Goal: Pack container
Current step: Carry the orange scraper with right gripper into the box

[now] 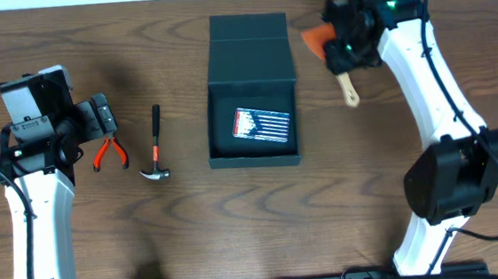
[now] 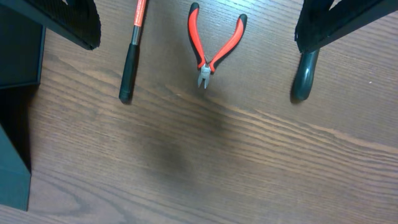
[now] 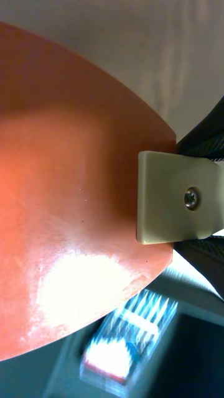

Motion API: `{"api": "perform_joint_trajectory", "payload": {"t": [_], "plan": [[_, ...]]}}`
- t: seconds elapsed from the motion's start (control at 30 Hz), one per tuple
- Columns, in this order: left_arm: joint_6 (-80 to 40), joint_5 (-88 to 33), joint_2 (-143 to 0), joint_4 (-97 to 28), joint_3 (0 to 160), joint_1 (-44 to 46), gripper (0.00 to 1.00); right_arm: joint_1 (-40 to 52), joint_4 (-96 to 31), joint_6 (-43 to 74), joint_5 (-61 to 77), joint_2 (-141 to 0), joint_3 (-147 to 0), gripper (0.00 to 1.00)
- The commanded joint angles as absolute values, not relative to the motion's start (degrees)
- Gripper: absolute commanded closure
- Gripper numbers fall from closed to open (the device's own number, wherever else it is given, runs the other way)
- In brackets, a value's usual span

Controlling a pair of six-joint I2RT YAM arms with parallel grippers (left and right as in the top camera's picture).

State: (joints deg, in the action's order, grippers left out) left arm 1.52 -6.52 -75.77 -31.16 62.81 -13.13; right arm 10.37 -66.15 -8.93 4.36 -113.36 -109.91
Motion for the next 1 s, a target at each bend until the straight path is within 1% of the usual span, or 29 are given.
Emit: {"api": "perform_joint_trajectory", "payload": {"t": [0.0,0.1,0.27,0.43,0.6,0.8,0.97], "plan": [[1.89,-6.87,-76.31,-31.29,63.72,-13.32,0.02,15.44,-66.83,-15.7,5.43,-110.24,-116.11,0.99],[1.89,-6.87,-76.31,-31.29,63.7,-13.32,0.02,20.51,-67.16,-20.4,5.41,-110.15,-118.52,0.99],[1.89,-6.85,-76.31,-31.29,63.72,-13.32,0.02,27.77,-68.07,-30.98,5.45,-110.72,-117.67,0.99],[1.89,-6.87,-76.31,-31.29,63.7,-13.32,0.02,32.47,-68.34,-44.14,7.84,-111.02,-113.91,0.99],[1.89,-6.87,-76.31,-31.29,63.72,-13.32,0.02,34.15,-68.25,-55.57,7.81,-111.02,-108.03,0.99],[1.89,-6.87,-76.31,-31.29,63.72,-13.32,0.02,34.11,-64.18,-61.65,10.04,-111.02,-101.12,0.99],[1.89,-6.87,-76.31,-31.29,63.72,-13.32,0.02,34.11,-57.84,-61.8,14.63,-111.07,-96.4,0.99]]}}
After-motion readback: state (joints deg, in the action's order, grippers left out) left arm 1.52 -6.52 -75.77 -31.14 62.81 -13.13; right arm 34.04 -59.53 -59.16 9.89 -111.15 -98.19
